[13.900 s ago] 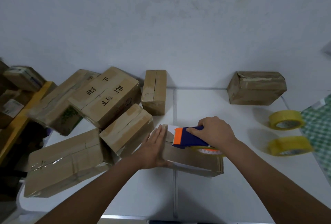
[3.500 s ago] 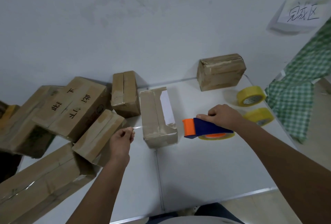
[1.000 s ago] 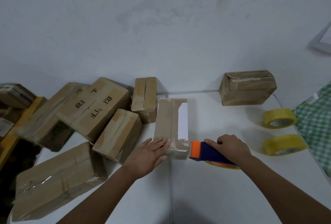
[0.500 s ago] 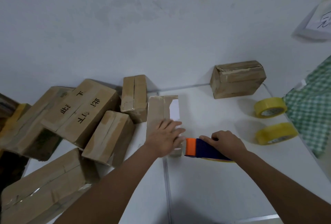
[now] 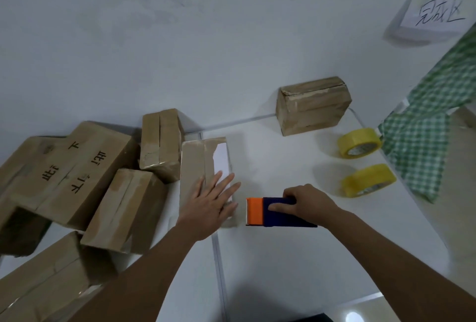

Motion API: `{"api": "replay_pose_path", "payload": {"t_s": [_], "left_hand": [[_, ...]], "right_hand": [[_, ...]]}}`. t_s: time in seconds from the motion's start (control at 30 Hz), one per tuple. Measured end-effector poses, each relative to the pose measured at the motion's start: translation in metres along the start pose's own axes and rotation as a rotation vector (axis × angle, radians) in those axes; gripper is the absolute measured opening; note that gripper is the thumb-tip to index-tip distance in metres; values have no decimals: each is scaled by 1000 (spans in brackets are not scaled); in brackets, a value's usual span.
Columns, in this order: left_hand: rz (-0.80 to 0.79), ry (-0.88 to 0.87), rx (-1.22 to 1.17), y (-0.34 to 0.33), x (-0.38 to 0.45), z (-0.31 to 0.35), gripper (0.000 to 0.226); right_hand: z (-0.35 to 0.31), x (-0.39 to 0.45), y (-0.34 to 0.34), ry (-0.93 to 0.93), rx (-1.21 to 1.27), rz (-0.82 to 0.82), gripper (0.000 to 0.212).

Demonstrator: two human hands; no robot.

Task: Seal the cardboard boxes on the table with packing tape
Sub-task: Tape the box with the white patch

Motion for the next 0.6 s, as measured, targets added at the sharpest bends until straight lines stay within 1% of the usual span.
{"api": "replay_pose_path", "payload": {"t_s": [0.07,0.13,0.23,0.3,0.37,0.4,0.43,0.5,0.6], "left_hand": [[4,-4,20,0,1,0,61],[16,6,20,1,0,0,59],[14,2,37,-1,1,-1,56],[17,-6,42,0,0,-1,56],[-1,-4,47,-1,0,-1,56],[-10,0,49,-1,0,-1,56],[-13,3,46,-2,0,0,57],[-12,8,31,-1,0,2,57],[-17,13,17,-1,0,2,59]], "right_hand": [[12,-3,8,-8,-68,23,62],[26,-6,14,-37,-123,13,65],[30,-3,12,-65,-166,-20,63],[27,0,3,-80,-123,-102,57],[24,1,-7,-95,-103,-204,46],[24,1,-10,-95,-118,-218,41],[23,1,-13,-92,-145,-208,37],[14,4,-15,-72,-204,-135,35],[-9,11,-20,-38,-252,-31,44]]}}
Point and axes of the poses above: each hand's wrist, its own x-axis towards the middle knuckle, its own y-axis out of the back of the hand, z = x × y, the point moved 5 cm from there along x, towards the middle knuckle, and after that the axes turned 1 degree about -y, right-handed, at the moved point
